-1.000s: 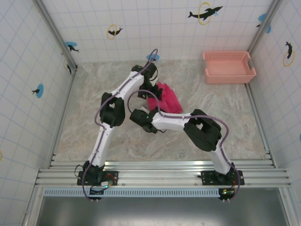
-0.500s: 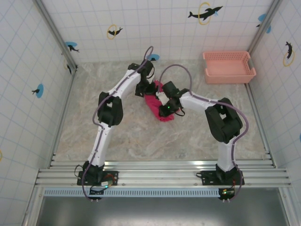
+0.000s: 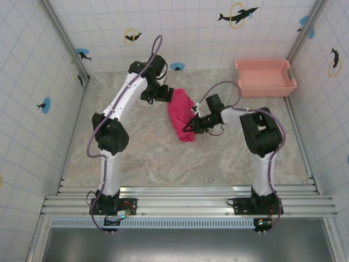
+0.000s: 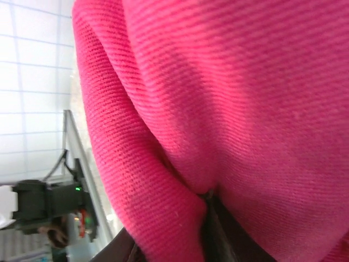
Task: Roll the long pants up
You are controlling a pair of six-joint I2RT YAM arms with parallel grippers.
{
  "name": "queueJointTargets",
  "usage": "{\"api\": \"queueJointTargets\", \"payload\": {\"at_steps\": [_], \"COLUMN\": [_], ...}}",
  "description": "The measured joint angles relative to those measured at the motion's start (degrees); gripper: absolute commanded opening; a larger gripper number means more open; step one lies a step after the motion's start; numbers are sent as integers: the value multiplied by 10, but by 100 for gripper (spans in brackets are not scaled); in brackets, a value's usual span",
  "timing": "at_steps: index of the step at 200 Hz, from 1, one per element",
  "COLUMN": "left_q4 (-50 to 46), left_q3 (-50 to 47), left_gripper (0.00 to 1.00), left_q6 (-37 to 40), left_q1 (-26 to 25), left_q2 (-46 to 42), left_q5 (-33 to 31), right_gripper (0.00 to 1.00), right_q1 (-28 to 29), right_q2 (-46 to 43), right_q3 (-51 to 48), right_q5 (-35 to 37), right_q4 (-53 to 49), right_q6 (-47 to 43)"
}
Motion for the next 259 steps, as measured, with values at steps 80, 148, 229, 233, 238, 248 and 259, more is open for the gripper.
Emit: {"api": "queueJointTargets", "payload": {"at_steps": [80,148,229,233,238,248,259], "left_q4": [21,45,45,44,44,43,43], "left_q3": [-64,-29,-9,-9,-9,-9,-8], "left_gripper": [98,97,98,98,97,97,97], "left_q6": [-47,-77,-76,-75,-74,-74,-73], "left_q1": [-2,-4,-4,-4,-4,-4,-4], "left_q2": [88,127,140,140,141,142,144], "left_q5": [51,81,115,117,119,123,126], "right_gripper": [27,73,94,94,94,93,93], "right_q1": [-11,-7,218,227,235,246,254], "right_q2": [0,-38,-186,-185,-185,-178,-161], "right_q3": [-42,63,112,106,99,85,81], "right_q5": [-52,100,532,549,568,603,646], "right_q4": [42,-247,-355,-351,-346,-334,-322], "right_q6": [25,-150,-306,-308,-308,-307,-305]}}
